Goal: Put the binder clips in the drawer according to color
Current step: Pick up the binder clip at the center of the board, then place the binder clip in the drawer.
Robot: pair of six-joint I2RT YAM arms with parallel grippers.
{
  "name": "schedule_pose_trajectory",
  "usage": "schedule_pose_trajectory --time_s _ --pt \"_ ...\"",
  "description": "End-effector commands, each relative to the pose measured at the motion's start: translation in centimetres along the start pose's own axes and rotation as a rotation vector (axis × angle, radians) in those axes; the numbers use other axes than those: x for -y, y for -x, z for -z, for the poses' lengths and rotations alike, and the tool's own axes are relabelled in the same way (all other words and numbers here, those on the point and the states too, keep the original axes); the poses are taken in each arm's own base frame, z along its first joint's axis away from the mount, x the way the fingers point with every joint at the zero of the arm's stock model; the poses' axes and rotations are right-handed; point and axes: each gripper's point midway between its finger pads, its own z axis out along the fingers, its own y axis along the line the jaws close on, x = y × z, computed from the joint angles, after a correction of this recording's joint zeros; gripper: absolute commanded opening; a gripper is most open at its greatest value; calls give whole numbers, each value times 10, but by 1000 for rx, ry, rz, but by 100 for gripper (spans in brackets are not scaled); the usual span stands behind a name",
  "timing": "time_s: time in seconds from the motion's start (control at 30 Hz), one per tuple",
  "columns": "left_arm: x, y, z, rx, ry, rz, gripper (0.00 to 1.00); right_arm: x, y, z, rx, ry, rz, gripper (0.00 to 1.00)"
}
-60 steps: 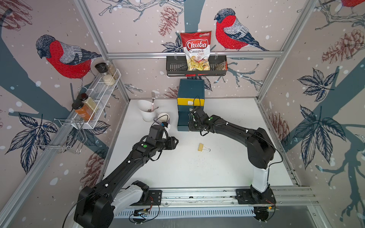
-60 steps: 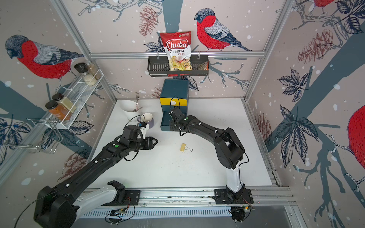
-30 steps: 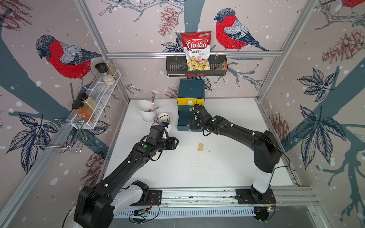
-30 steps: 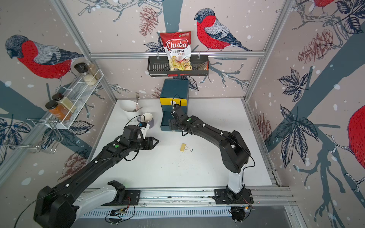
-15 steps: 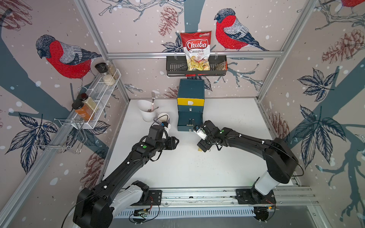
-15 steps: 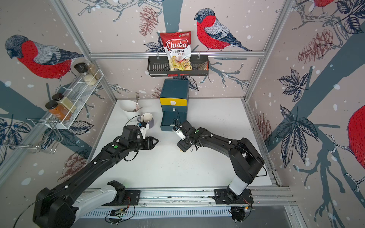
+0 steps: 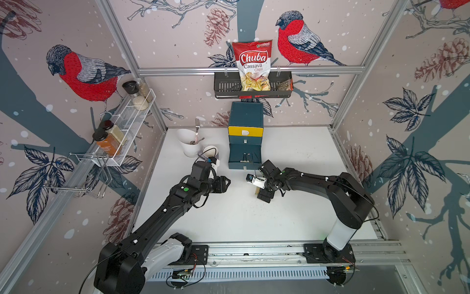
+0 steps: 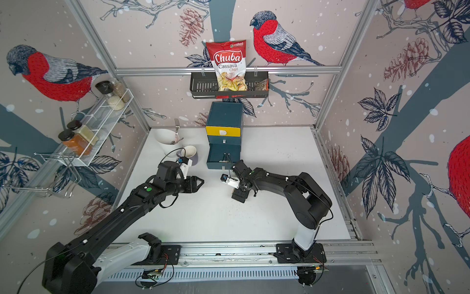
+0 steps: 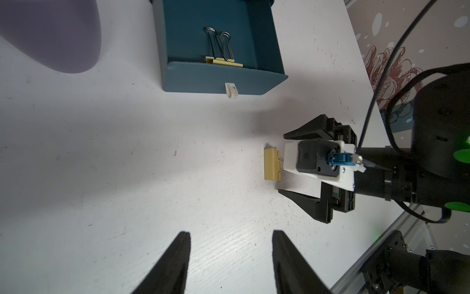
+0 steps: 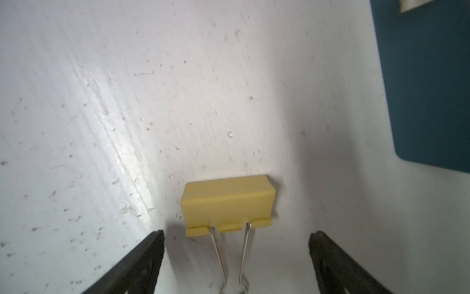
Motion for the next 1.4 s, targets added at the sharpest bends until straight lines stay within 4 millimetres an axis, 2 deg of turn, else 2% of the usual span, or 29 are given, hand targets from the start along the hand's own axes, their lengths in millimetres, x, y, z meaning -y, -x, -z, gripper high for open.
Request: schedule_pose_trajectory --time_s 0.0,0.17,0.33,0.47,0.67,0.77,0.9,1.03,1.13,1.23,1.37 --pt "4 4 1 13 -16 -21 56 3 15 -6 54 17 33 93" --pt "3 5 1 20 -14 -20 56 -5 10 -18 25 72 26 86" --pt "3 4 0 15 -13 -20 56 -9 4 -22 -3 91 5 69" --pt "3 5 0 15 -13 -19 56 -7 3 -17 -9 78 -8 48" --pt "3 4 -1 12 -12 -19 56 -2 8 -6 6 31 -15 36" --pt "3 4 0 12 -12 -18 55 1 18 3 36 22 -24 31" --pt "3 3 -1 7 -14 -16 55 13 41 26 116 -14 -50 32" --pt "3 0 -6 -8 -23 2 55 39 79 63 269 -80 -100 33" --pt "2 -7 -14 -20 -44 51 55 57 109 84 379 -122 -126 35" --pt "5 -13 -23 -20 -89 116 53 78 138 92 447 -190 -131 36" --pt "8 -19 -31 -6 -103 180 51 102 165 84 486 -270 -118 36"
